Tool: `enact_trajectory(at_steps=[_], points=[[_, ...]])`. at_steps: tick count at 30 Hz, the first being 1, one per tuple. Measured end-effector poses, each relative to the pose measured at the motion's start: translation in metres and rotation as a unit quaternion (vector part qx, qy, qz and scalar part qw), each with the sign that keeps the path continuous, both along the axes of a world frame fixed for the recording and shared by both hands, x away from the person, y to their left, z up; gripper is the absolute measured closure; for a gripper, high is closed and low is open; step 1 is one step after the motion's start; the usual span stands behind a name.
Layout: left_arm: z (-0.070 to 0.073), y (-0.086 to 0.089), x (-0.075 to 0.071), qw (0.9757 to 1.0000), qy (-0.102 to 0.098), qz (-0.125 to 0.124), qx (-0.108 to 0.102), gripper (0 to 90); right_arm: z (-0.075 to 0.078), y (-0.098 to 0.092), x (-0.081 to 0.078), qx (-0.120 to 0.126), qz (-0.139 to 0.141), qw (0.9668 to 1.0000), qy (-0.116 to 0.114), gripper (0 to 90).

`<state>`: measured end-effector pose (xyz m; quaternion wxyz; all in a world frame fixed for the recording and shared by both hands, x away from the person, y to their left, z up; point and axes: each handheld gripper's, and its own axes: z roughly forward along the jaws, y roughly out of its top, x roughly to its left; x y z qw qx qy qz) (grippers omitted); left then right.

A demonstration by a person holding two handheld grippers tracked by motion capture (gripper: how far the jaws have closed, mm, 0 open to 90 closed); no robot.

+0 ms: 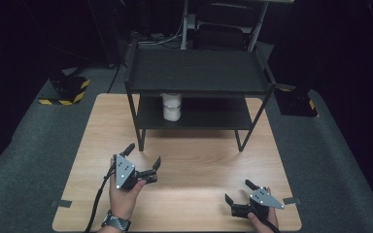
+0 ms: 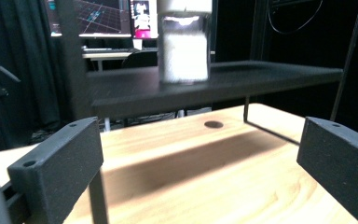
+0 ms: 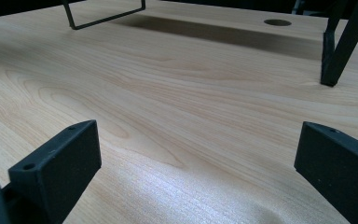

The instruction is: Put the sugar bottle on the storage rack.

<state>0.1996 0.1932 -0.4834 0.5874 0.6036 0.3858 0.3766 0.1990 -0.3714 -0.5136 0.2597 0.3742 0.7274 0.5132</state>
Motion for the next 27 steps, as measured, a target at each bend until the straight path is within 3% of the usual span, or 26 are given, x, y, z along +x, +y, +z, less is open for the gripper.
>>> enact_trajectory(at_steps=[9, 10, 18, 27], points=[[-0.022, 0.015, -0.018, 0.9997, 0.021, 0.006, 0.009, 0.5, 0.0, 0.0, 0.0, -0.001, -0.001, 1.0, 0.0, 0.1], [-0.026, 0.019, -0.022, 0.9994, 0.032, 0.008, 0.014, 0.4, 0.0, 0.0, 0.0, -0.002, -0.001, 1.0, -0.001, 0.1], [-0.036, 0.029, -0.035, 0.9977, 0.061, 0.008, 0.028, 0.5, 0.0, 0.001, -0.001, -0.001, -0.002, 1.0, -0.001, 0.1], [-0.042, 0.034, -0.039, 0.9953, 0.09, 0.002, 0.035, 0.4, -0.001, 0.001, -0.002, -0.001, -0.004, 1.0, -0.003, 0.1]])
